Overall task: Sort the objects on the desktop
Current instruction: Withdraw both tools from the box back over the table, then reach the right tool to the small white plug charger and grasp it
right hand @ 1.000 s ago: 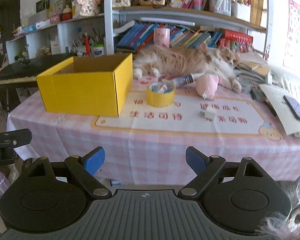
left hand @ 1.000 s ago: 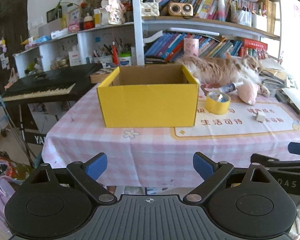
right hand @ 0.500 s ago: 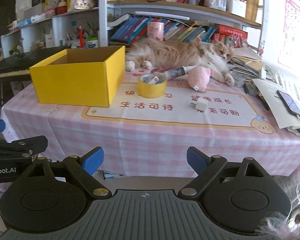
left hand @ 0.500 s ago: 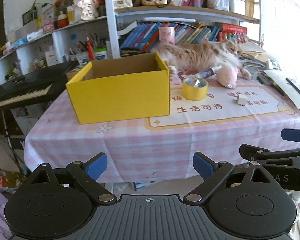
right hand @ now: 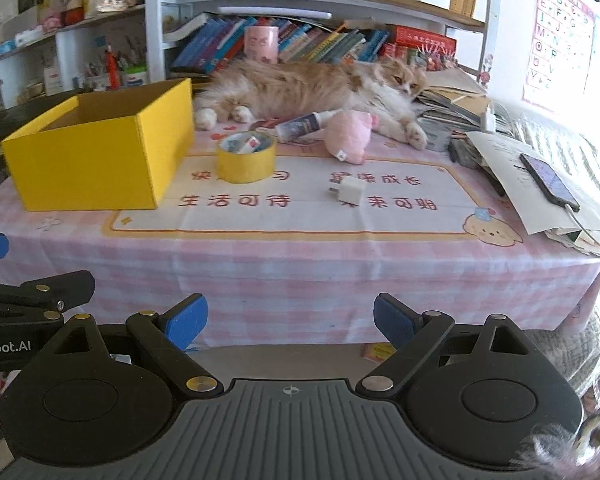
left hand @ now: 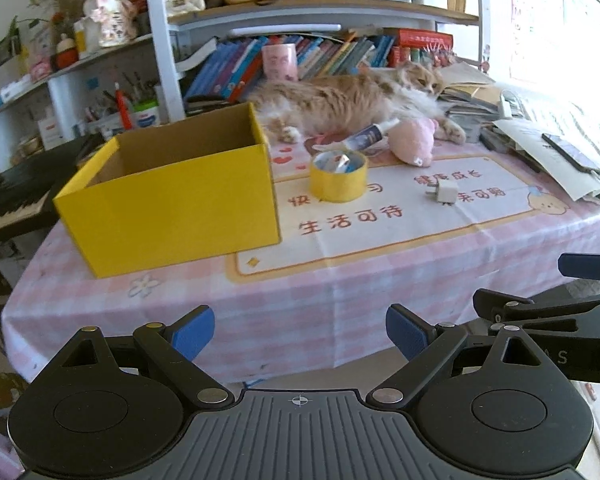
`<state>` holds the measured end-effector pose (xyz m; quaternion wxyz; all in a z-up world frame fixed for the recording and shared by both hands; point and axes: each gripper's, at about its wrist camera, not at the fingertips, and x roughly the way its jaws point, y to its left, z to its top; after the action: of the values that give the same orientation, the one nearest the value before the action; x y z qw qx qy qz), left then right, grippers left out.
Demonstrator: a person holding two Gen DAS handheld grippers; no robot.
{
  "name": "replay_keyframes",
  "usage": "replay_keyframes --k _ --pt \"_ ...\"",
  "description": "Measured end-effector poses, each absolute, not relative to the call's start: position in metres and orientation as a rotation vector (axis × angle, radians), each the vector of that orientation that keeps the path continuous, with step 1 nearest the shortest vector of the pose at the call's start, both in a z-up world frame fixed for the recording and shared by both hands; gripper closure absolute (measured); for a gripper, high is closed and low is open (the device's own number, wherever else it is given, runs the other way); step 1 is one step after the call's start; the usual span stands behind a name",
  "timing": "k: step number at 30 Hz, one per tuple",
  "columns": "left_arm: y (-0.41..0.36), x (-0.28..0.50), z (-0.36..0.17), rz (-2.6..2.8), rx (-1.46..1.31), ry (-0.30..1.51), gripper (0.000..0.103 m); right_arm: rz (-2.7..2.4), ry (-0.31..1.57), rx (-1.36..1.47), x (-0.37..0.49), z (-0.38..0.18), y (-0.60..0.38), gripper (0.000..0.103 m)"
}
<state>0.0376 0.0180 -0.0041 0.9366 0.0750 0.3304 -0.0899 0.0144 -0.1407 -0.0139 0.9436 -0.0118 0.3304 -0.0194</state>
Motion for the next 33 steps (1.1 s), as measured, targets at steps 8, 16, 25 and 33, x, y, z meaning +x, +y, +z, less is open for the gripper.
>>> replay_keyframes --k 8,16,25,33 --pt "-0.009 0.075 -0.003 -0.208 0.153 0.671 0.008 -0.060 0.693 -0.034 0.053 -0.012 -0.167 0.013" --pt "-0.033 0.117 -0.009 -0.202 0.135 0.698 0.008 -0.058 0.729 -0.044 0.101 -0.016 -0.191 0.013" --pt "-0.059 0.153 -0.011 -0.159 0.132 0.710 0.008 -0.011 0.752 -0.058 0.148 -0.020 -0.218 0.013" --pt "-0.075 0.177 -0.009 -0.100 0.150 0.707 0.008 0.082 0.775 -0.083 0.191 -0.031 -0.229 0.016"
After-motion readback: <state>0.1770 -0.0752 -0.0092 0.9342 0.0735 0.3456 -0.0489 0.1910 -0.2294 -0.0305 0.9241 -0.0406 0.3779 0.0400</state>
